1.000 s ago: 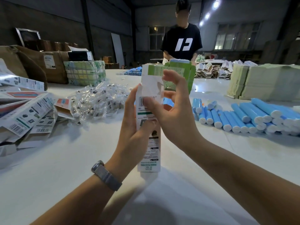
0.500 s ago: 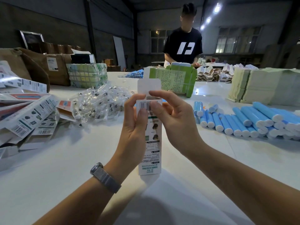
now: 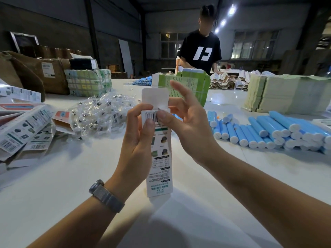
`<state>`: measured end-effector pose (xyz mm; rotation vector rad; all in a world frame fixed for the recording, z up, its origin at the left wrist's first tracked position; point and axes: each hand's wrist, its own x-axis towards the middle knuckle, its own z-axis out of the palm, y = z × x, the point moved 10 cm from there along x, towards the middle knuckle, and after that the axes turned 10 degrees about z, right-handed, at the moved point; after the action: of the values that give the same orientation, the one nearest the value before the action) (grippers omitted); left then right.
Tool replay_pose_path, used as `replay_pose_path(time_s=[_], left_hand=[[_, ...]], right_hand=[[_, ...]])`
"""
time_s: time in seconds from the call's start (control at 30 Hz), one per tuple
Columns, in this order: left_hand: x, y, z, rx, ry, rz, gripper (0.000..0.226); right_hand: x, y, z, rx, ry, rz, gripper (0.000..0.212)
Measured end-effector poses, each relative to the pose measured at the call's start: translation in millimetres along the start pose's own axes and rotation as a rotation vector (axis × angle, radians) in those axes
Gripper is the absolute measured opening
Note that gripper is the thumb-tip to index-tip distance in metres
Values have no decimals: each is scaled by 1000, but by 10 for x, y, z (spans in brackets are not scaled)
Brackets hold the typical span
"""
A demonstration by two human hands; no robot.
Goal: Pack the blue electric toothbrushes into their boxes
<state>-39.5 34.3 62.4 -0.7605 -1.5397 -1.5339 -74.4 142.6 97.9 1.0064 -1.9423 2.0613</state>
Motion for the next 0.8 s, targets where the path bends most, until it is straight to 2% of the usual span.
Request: replay_pose_path(time_s=[0.1,0.2,0.3,0.4,0.53,0.7,0.8], left_hand=[[5,54,16,31,-11,66,27],[13,78,13,53,-1,106,32],[13,41,-31,55,35,78,38],[22,58,5,11,-6,68,28],[17,62,49,-52,-24,28,22],[1,6,52,-98,41,-96,13],[9,2,34,-73,93,-121,14]], right_hand=[[-7,-65,22,-60,-16,-53,23],[-33,-75,41,-103,-28,-86,12],[-29,-56,36,-110,-33,-75,18],[-7,-75,28,-92,-45,-58,8],[30,-98,-6,-136,-20,-56,16],[53,-24,-6,-277,-27,2,11],[35,-107,13,-320,-15,-52,10]])
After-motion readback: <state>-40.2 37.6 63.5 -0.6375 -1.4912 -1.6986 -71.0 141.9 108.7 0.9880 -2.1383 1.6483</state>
